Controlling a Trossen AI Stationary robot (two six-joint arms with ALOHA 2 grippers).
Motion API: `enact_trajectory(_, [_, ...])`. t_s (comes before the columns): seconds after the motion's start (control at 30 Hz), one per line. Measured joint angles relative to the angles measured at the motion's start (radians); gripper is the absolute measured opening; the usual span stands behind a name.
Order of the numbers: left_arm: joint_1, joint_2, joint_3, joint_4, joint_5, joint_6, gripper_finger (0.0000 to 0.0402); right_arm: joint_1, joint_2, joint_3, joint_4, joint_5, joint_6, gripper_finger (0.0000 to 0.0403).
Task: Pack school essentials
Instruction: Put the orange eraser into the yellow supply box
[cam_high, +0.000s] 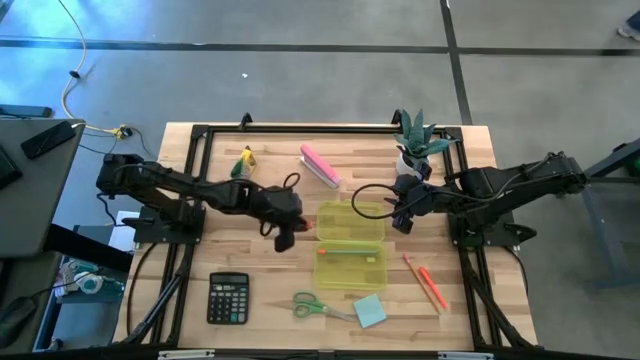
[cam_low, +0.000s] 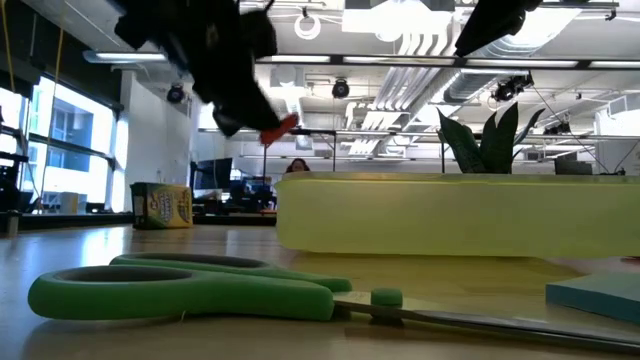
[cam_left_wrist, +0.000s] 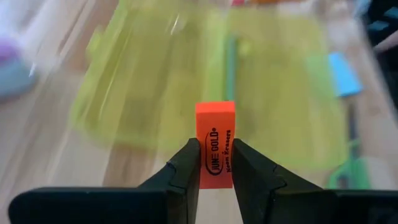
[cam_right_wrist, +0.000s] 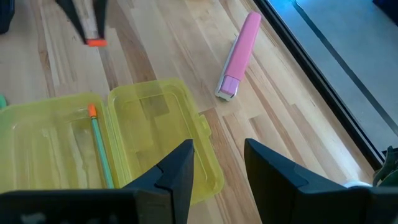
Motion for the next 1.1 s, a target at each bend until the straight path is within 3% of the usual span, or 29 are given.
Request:
enact_trajectory(0.17, [-0.066,0.024,0.047,0.05,-0.083,0.02,0.007,0.0,0.0,0.0,0.0,0.0,0.0,0.0134])
enact_trajectory(0.7, [-0.158,0.351,0.248,0.064,-0.078,0.078,0.0071,0.0,0.0,0.0,-0.008,0.0,0.026,0.0134])
enact_trajectory(1.1, [-0.175,0.417,0.263,0.02,-0.09,0.077,0.0085,0.0,0.001,0.0,-0.018,0.0,0.051,0.0134])
